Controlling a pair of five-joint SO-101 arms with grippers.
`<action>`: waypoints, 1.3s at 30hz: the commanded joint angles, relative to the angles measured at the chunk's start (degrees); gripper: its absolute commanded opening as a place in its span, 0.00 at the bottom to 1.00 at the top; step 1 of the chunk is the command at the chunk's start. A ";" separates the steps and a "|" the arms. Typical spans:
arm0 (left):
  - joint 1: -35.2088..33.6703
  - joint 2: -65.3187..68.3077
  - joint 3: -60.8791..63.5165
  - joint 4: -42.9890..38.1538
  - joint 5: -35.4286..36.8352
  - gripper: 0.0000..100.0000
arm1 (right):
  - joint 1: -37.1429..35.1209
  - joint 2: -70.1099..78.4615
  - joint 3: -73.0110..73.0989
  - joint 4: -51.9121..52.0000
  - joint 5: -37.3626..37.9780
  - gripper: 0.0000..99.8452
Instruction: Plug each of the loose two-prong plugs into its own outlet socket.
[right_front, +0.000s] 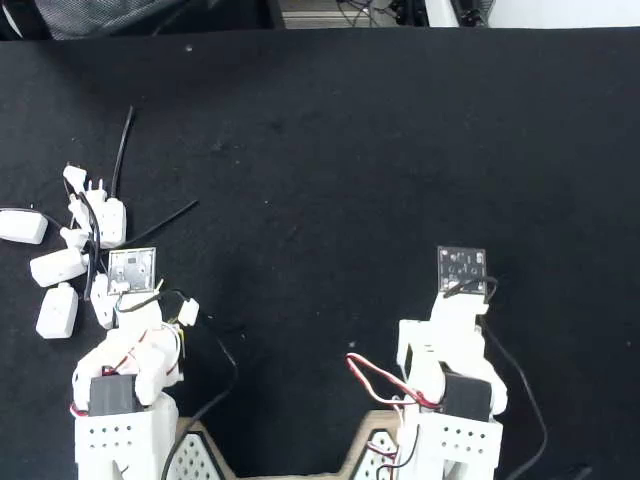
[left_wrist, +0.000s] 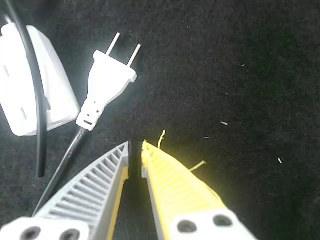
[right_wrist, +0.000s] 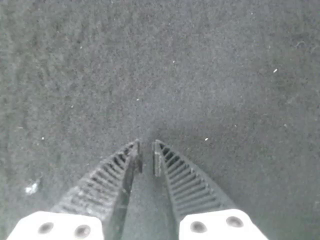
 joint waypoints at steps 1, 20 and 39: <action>0.40 -0.18 1.19 -0.79 0.79 0.05 | 1.05 -3.56 0.13 -0.88 -0.18 0.04; 0.75 -0.18 1.19 -0.79 0.79 0.05 | 0.97 -3.56 0.13 -0.88 -0.53 0.04; -29.85 -0.26 -18.07 -21.45 -15.82 0.06 | -1.67 -3.65 -4.09 -29.01 14.15 0.05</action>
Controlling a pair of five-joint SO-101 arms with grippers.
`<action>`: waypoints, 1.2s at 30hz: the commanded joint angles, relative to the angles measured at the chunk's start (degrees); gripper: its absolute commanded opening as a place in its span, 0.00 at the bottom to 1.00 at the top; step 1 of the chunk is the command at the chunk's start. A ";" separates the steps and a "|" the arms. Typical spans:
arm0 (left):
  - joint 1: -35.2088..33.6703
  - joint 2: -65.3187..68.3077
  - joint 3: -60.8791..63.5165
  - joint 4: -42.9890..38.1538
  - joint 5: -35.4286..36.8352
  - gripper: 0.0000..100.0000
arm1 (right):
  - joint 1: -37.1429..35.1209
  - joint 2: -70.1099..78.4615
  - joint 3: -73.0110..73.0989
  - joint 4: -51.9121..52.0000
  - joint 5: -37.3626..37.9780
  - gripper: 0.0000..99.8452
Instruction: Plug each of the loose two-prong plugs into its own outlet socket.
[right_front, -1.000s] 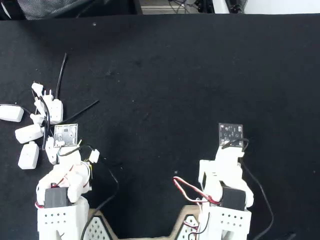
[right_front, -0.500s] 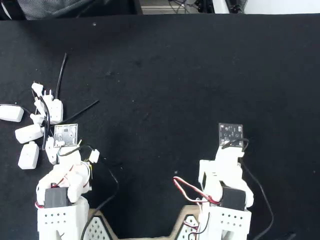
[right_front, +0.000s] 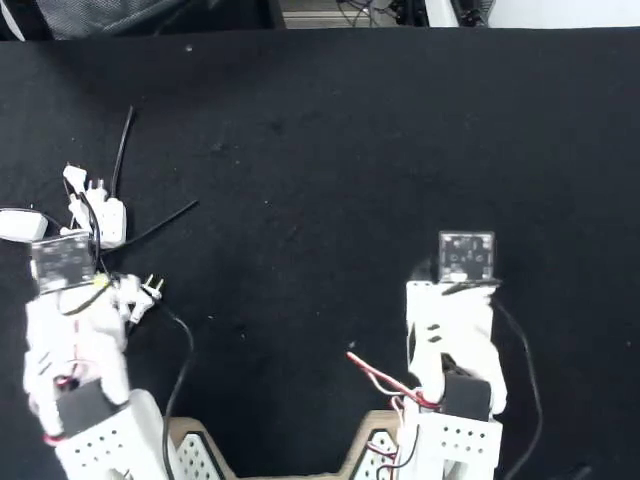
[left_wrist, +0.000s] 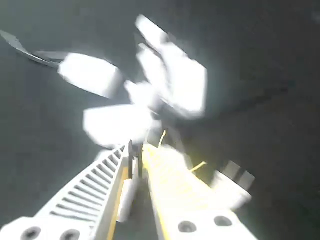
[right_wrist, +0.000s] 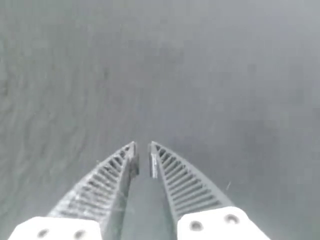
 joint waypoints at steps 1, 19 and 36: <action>-9.98 0.18 -11.82 -1.67 -1.67 0.07 | -1.58 -3.65 -6.11 -4.84 9.14 0.05; -14.73 62.77 -46.37 13.01 -14.33 0.20 | -22.77 19.38 -55.34 24.97 9.14 0.12; -12.53 108.92 -72.75 13.89 -20.66 0.26 | -22.95 41.71 -44.09 13.89 9.67 0.21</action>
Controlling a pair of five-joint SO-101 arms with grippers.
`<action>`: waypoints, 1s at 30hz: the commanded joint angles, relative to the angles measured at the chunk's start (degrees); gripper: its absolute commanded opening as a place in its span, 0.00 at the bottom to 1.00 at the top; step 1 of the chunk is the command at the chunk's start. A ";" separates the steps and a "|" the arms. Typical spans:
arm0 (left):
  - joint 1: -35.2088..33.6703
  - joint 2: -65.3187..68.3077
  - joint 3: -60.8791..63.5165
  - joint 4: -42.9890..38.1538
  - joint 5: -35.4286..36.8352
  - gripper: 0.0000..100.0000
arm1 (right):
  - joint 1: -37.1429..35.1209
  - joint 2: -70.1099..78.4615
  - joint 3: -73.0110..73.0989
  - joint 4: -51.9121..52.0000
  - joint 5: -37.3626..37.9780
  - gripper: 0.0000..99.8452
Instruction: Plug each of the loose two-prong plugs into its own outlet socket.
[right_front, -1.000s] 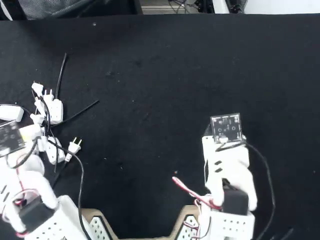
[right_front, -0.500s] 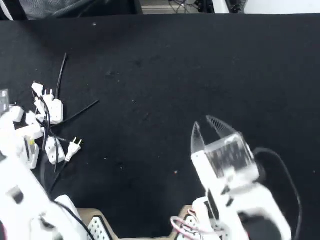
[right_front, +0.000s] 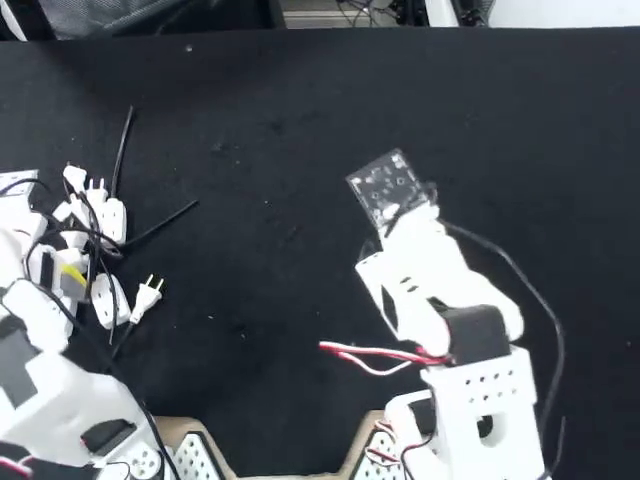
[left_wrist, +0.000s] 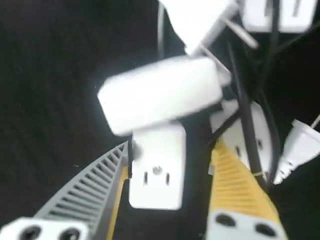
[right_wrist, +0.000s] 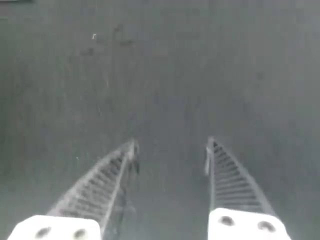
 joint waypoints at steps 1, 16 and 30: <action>0.75 3.60 -6.81 0.26 -0.79 0.26 | -1.05 -0.92 5.93 -6.15 0.53 0.21; -2.24 3.78 -0.92 2.81 -5.01 0.19 | -1.05 -7.69 27.12 -22.07 0.00 0.14; -1.19 -17.93 -2.51 18.81 -5.10 0.03 | -1.05 -28.88 45.32 -25.85 0.00 0.01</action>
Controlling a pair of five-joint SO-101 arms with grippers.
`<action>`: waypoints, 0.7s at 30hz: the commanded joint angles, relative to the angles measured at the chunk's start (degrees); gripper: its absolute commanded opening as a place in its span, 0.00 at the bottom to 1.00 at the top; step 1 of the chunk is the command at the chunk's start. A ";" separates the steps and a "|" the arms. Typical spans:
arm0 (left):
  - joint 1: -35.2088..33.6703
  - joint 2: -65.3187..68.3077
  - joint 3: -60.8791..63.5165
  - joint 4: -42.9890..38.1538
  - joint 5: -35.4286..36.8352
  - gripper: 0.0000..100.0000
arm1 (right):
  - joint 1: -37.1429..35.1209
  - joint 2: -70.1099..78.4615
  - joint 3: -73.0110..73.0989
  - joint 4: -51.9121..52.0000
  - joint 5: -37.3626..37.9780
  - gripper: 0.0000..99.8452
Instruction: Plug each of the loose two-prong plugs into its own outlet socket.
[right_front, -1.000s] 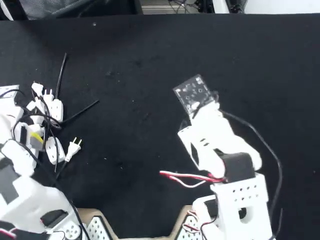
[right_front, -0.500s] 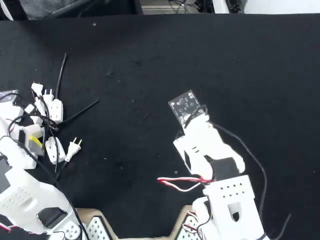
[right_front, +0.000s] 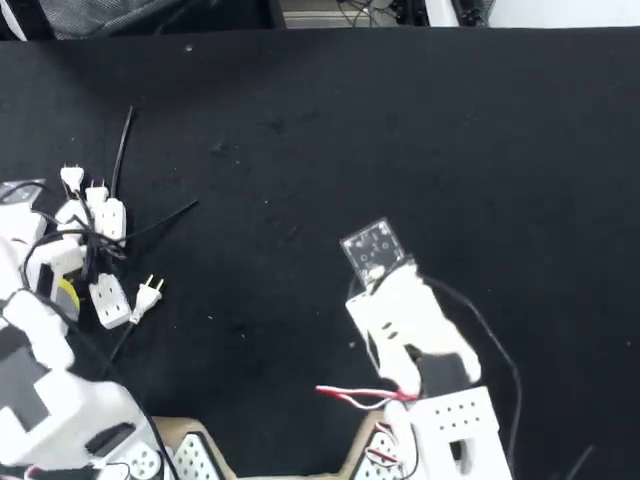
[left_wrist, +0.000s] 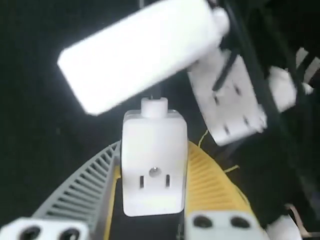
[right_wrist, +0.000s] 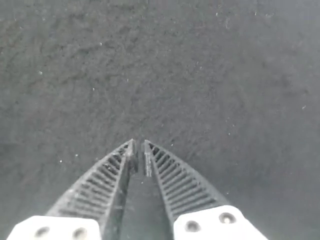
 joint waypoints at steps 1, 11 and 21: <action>-0.04 -13.45 -5.14 11.52 -0.62 0.03 | -0.62 -8.92 4.53 -1.49 0.09 0.01; 0.04 -26.81 -9.10 12.31 -1.67 0.03 | -0.62 -21.67 6.73 5.10 -4.57 0.01; -11.74 -26.46 -18.68 5.19 -5.19 0.03 | -0.53 -22.37 6.64 5.45 -4.75 0.01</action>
